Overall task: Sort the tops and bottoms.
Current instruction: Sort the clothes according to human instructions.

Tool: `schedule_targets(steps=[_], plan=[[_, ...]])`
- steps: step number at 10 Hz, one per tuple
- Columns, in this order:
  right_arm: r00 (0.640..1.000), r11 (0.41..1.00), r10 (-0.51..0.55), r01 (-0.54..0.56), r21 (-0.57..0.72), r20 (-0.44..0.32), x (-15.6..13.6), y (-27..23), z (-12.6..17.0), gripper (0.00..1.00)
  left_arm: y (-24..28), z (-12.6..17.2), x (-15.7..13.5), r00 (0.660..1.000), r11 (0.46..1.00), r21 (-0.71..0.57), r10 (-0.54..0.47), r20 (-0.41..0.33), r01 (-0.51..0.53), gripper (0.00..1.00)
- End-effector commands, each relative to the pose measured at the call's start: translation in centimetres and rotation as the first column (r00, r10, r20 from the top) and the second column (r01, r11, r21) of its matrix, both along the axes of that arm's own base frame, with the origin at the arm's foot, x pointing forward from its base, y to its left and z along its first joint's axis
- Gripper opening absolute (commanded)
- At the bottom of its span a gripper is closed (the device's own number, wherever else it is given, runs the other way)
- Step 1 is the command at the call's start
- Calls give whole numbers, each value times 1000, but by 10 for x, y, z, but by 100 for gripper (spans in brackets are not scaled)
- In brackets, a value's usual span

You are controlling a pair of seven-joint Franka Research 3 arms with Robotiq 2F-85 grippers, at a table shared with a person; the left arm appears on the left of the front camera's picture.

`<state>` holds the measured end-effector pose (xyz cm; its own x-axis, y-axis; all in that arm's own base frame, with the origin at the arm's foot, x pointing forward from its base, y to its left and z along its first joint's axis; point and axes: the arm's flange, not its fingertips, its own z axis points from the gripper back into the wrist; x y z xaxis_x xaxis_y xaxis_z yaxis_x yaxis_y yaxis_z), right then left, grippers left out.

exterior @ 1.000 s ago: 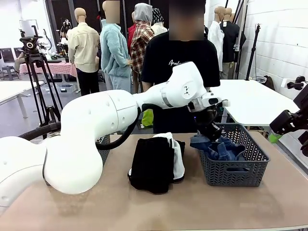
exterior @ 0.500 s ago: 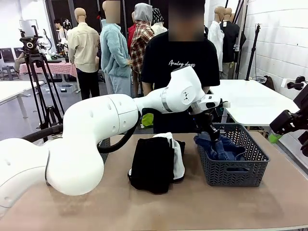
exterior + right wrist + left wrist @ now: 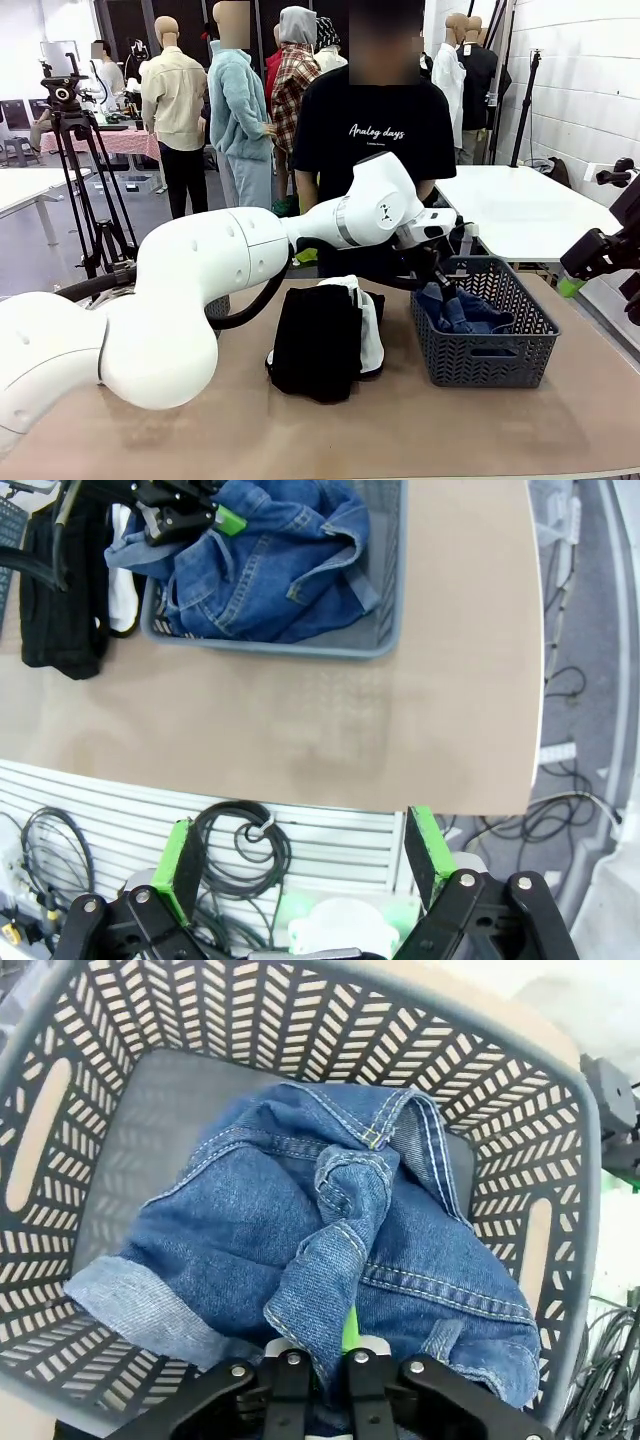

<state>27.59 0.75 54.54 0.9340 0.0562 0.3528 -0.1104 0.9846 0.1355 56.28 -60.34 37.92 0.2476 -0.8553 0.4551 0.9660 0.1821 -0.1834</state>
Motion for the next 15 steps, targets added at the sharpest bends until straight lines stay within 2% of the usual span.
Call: schedule_targets(steps=[1, 2, 4, 7, 13, 15], plan=[[1000, 1000, 9, -9, 8, 2, 1, 0, 0, 100, -86, 19, 85, 998, 998, 2, -65, -28, 65, 0], [1000, 1000, 9, -9, 8, 2, 1, 0, 0, 100, -87, 19, 84, 997, 997, 4, -75, -25, 75, 0], [1000, 1000, 9, -9, 8, 2, 1, 0, 0, 100, -88, 23, 82, 995, 996, 3, -95, 9, 95, 39], [1000, 1000, 9, -9, 8, 2, 1, 0, 0, 100, -96, 42, 76, 980, 983, -27, -181, 78, 183, 99], [1000, 1000, 9, -9, 8, 2, 1, 0, 0, 100, -106, 98, 73, 947, 971, -35, -223, 232, 237, 100], [1000, 1000, 9, -9, 8, 2, 1, 0, 0, 100, -102, 111, 63, 943, 973, -54, -202, 266, 224, 100]])
